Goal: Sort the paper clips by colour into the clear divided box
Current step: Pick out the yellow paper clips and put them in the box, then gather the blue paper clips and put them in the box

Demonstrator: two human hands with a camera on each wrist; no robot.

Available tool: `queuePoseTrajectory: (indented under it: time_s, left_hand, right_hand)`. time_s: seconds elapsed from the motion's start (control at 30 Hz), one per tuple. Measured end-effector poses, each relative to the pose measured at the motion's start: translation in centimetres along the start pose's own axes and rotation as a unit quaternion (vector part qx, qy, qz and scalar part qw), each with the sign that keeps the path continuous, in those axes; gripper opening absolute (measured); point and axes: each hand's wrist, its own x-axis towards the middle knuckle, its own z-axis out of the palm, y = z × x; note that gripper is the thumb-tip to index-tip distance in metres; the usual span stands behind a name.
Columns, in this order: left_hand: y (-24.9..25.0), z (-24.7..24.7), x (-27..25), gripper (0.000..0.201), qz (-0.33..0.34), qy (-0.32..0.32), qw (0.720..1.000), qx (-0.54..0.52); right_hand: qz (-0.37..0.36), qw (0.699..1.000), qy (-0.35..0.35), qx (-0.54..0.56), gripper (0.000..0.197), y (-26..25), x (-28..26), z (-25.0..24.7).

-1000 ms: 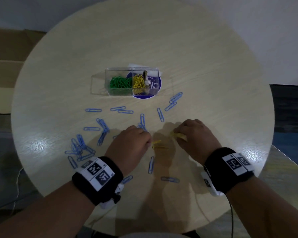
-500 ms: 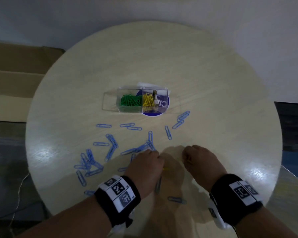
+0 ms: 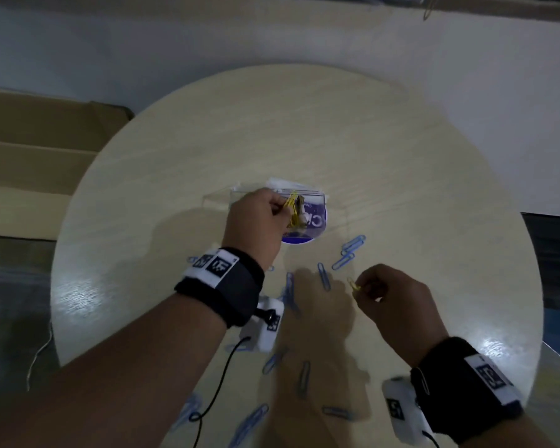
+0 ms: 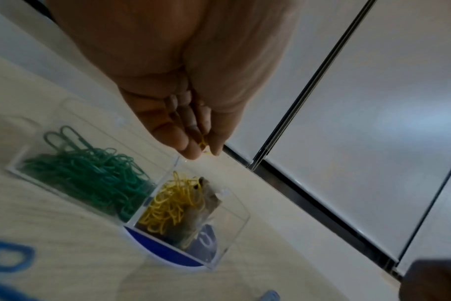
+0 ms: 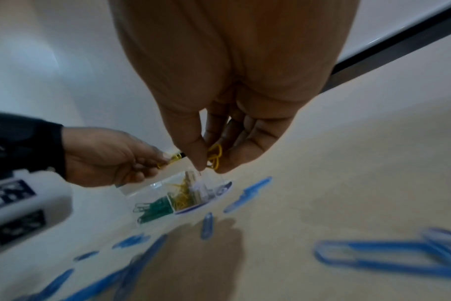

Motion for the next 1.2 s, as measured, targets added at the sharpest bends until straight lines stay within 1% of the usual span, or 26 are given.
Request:
queuePoseTrajectory:
  time_s: [0.07, 0.13, 0.23, 0.33, 0.43, 0.5, 0.53, 0.6, 0.67, 0.7, 0.8, 0.87, 0.93, 0.97, 1.0, 1.03, 1.07, 1.13, 1.2]
  left_hand:
    - [-0.3, 0.9, 0.8, 0.022, -0.025, -0.015, 1.0, 0.004]
    - [-0.5, 1.2, 0.8, 0.028, -0.033, -0.019, 0.999, 0.006]
    - [-1.0, 0.6, -0.3, 0.025, -0.024, 0.007, 1.0, 0.0]
    - [-2.5, -1.4, -2.2, 0.02, -0.037, 0.03, 0.999, -0.017]
    - [-5.2, -4.0, -4.7, 0.01, -0.072, 0.042, 0.996, -0.038]
    - [-7.2, -5.8, -6.3, 0.01, -0.1, 0.037, 0.994, -0.025]
    - [-8.2, -6.8, -7.1, 0.009, -0.107, 0.039, 0.993, -0.019]
    - [-10.1, -8.8, -9.0, 0.005, -0.112, 0.039, 0.993, 0.001]
    - [-11.7, -10.7, -11.4, 0.007, -0.125, -0.003, 0.991, 0.04]
    - [-12.5, -11.4, -12.9, 0.011, -0.127, -0.039, 0.988, 0.075]
    - [-13.9, -12.5, -18.0, 0.023, -0.113, -0.147, 0.966, 0.18]
    - [-14.0, -12.2, -20.9, 0.034, -0.09, -0.253, 0.941, 0.207]
    - [-13.7, -10.9, -22.7, 0.045, -0.051, -0.367, 0.909, 0.192]
    - [-13.6, -10.0, -23.2, 0.048, -0.028, -0.409, 0.896, 0.17]
    - [-13.3, -8.9, -23.6, 0.05, 0.001, -0.435, 0.888, 0.152]
    - [-13.0, -7.7, -23.7, 0.049, 0.033, -0.443, 0.883, 0.15]
    - [-12.6, -6.6, -23.7, 0.045, 0.067, -0.436, 0.883, 0.162]
    - [-11.5, -4.8, -23.0, 0.033, 0.118, -0.387, 0.894, 0.195]
    - [-10.5, -3.8, -21.4, 0.022, 0.136, -0.323, 0.914, 0.204]
  right_hand:
    - [-0.002, 1.0, 0.019, 0.02, 0.021, -1.1, 1.1, -0.3]
    - [-0.001, 0.999, 0.028, 0.044, 0.019, -2.3, 2.3, -0.4]
    - [-0.002, 0.997, 0.035, 0.07, 0.019, -4.2, 4.9, 0.1]
    - [-0.008, 0.996, 0.051, 0.079, 0.015, -6.2, 7.9, 1.3]
    - [-0.004, 0.995, 0.038, 0.091, 0.009, -7.8, 10.6, 3.1]
    - [-0.004, 0.997, 0.023, 0.07, 0.008, -8.5, 11.5, 3.9]
    - [-0.008, 0.999, 0.023, 0.048, 0.011, -8.7, 11.3, 4.1]
    - [-0.034, 0.998, 0.049, 0.005, 0.014, -8.1, 9.7, 3.7]
    - [-0.063, 0.995, 0.064, -0.033, 0.014, -6.3, 6.6, 2.9]
    - [-0.056, 0.996, 0.056, -0.046, 0.016, -4.8, 4.6, 2.5]
    - [0.034, 0.995, 0.039, -0.085, 0.032, 0.9, -2.0, 1.3]
    - [0.081, 0.986, 0.032, -0.143, 0.043, 3.8, -6.1, 0.9]
    - [0.091, 0.982, 0.009, -0.166, 0.047, 5.1, -9.1, 1.4]
    - [0.085, 0.984, 0.002, -0.155, 0.047, 5.2, -10.1, 1.9]
    - [0.078, 0.988, -0.002, -0.135, 0.045, 4.9, -10.6, 2.5]
    - [0.069, 0.991, -0.006, -0.116, 0.044, 4.5, -10.9, 3.2]
    - [0.055, 0.993, -0.012, -0.103, 0.042, 4.0, -10.8, 4.0]
    - [0.015, 0.995, -0.031, -0.089, 0.038, 2.6, -10.0, 5.8]
    - [-0.026, 0.996, -0.05, -0.062, 0.035, 1.0, -8.8, 7.3]
